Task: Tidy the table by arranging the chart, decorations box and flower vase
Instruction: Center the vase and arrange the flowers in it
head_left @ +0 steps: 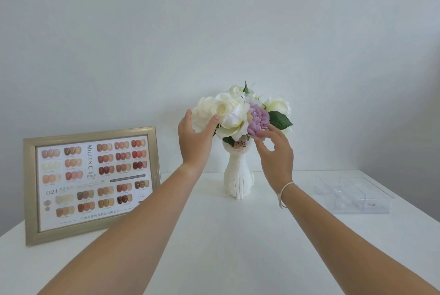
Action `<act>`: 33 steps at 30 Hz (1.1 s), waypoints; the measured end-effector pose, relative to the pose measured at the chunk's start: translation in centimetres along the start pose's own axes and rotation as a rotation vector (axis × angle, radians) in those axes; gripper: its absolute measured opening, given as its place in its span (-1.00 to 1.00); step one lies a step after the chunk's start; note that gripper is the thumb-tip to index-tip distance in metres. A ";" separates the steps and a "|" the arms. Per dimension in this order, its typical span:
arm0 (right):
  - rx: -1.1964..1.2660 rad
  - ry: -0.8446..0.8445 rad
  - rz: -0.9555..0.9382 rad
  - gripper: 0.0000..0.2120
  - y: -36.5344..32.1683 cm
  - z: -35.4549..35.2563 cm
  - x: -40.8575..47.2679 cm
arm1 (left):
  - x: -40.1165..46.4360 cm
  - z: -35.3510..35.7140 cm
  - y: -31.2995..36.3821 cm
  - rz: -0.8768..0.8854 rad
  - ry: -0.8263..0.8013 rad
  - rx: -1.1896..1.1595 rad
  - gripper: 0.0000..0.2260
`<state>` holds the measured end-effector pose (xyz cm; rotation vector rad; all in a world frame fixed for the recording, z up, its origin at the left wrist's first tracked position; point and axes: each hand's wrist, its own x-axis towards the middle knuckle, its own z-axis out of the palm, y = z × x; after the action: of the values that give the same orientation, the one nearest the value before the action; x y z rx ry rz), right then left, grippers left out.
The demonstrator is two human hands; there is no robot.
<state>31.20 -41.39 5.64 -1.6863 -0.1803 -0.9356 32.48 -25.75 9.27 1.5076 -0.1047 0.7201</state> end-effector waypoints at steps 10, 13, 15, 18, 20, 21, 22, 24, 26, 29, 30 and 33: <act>0.232 0.159 0.214 -0.71 1.1 0.0 -1.5 | -4.5 1.0 -2.1 0.262 0.004 0.109 -0.74; 0.206 0.129 0.147 -0.70 0.9 0.2 -1.1 | -4.5 1.6 -2.3 0.271 -0.032 0.181 -0.74; 0.173 0.100 0.107 -0.64 0.5 0.3 -0.9 | -4.2 1.8 -2.5 0.274 -0.051 0.253 -0.70; 0.119 0.107 0.061 -0.66 0.5 0.4 -0.2 | -3.9 2.3 -2.6 0.281 -0.027 0.343 -0.65; 0.076 0.115 0.041 -0.68 0.8 0.5 0.3 | -3.7 2.6 -2.5 0.306 -0.011 0.383 -0.67; 0.042 0.111 0.026 -0.68 1.0 0.5 0.4 | -3.6 2.8 -2.4 0.310 -0.003 0.397 -0.70; 0.007 0.110 0.009 -0.71 1.1 0.6 0.4 | -3.5 2.9 -2.4 0.305 0.009 0.408 -0.73; -0.035 0.122 -0.007 -0.80 1.1 0.7 0.5 | -3.2 3.0 -2.4 0.283 0.033 0.419 -0.80; -0.053 0.135 0.001 -0.86 1.3 0.7 0.5 | -3.0 3.1 -2.6 0.265 0.045 0.416 -0.86; -0.069 0.131 0.013 -0.90 1.5 0.6 0.4 | -3.0 2.9 -2.9 0.273 0.033 0.428 -0.88; -0.074 0.127 0.011 -0.92 1.6 0.5 0.3 | -3.0 2.9 -3.1 0.280 0.025 0.437 -0.88; -0.077 0.110 0.022 -0.92 2.0 0.5 -0.3 | -3.3 2.5 -3.8 0.290 0.009 0.465 -0.88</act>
<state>32.41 -41.58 3.91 -1.6992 -0.0527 -1.0269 32.67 -28.92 4.61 1.9563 -0.1589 1.0337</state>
